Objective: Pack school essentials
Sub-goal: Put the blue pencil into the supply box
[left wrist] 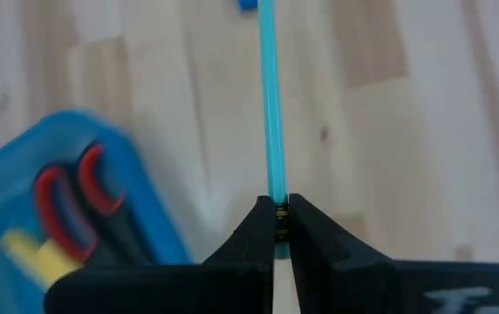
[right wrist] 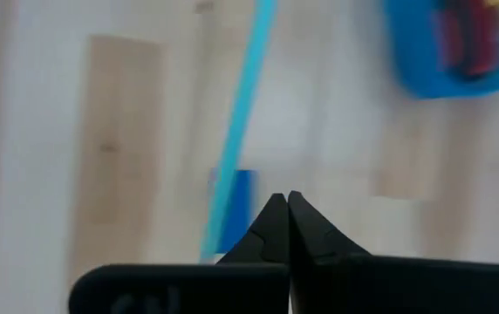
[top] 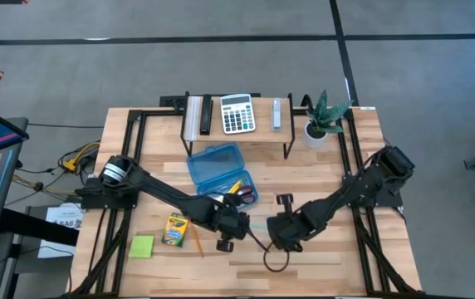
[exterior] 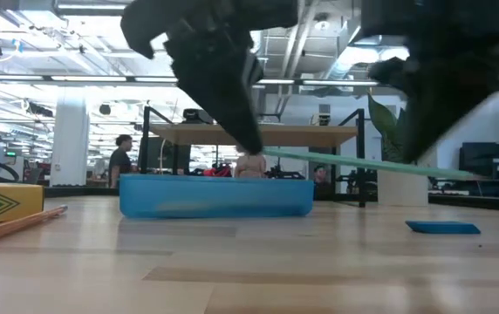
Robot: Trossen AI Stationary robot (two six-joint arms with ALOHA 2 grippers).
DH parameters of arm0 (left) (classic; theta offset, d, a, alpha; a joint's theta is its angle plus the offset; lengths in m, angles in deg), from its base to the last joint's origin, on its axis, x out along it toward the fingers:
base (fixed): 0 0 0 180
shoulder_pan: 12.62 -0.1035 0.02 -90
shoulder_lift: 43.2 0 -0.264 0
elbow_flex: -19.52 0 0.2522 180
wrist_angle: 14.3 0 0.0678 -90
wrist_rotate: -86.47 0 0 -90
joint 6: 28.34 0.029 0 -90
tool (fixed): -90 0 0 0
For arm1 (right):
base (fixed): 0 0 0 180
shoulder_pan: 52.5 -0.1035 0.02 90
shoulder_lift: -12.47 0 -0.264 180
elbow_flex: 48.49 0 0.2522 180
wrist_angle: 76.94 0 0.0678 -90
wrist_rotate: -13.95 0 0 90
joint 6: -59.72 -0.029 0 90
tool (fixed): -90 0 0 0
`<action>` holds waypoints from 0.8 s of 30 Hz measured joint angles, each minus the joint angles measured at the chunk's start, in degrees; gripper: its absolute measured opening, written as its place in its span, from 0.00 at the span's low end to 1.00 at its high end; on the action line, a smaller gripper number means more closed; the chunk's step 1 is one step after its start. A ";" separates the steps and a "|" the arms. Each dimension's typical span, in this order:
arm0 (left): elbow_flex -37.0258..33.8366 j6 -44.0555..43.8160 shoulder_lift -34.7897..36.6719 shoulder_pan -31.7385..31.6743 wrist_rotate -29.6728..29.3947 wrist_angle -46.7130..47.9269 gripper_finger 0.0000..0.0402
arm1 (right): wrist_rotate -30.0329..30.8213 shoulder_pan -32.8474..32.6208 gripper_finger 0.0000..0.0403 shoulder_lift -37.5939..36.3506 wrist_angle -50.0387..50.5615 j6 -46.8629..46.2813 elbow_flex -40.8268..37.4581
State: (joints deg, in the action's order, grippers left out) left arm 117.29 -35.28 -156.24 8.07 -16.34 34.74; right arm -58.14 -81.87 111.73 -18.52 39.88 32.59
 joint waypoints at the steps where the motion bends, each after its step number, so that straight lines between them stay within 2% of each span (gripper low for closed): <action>1: 0.00 -0.60 0.40 0.00 -0.41 1.66 0.00 | 1.61 0.65 0.00 0.00 1.77 0.83 1.30; 6: 0.00 -3.83 2.74 -0.02 -4.26 9.73 0.00 | 8.56 4.59 0.00 -2.70 6.13 5.16 6.38; 10: -0.17 -6.77 5.55 0.44 -8.04 14.84 0.00 | 9.85 7.61 0.00 -9.16 4.39 7.49 6.35; 12: -2.57 -7.73 8.31 0.74 -9.69 14.66 0.00 | 9.97 8.49 0.00 -12.37 3.95 7.75 6.18; 16: -12.45 -12.94 15.79 0.74 -10.59 10.95 0.00 | 10.48 8.33 0.00 -16.67 2.59 7.92 6.12; 20: -25.08 -18.66 25.00 0.70 -11.80 -0.68 0.00 | 10.77 7.13 0.00 -17.67 1.36 7.92 6.12; 24: -35.61 -23.02 30.29 0.21 -11.56 -11.52 0.00 | 10.78 6.49 0.00 -16.55 0.35 8.35 6.11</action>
State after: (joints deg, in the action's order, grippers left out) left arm 81.67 -58.29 -125.95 8.28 -27.90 23.22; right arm -47.35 -75.38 95.18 -18.17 48.23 38.69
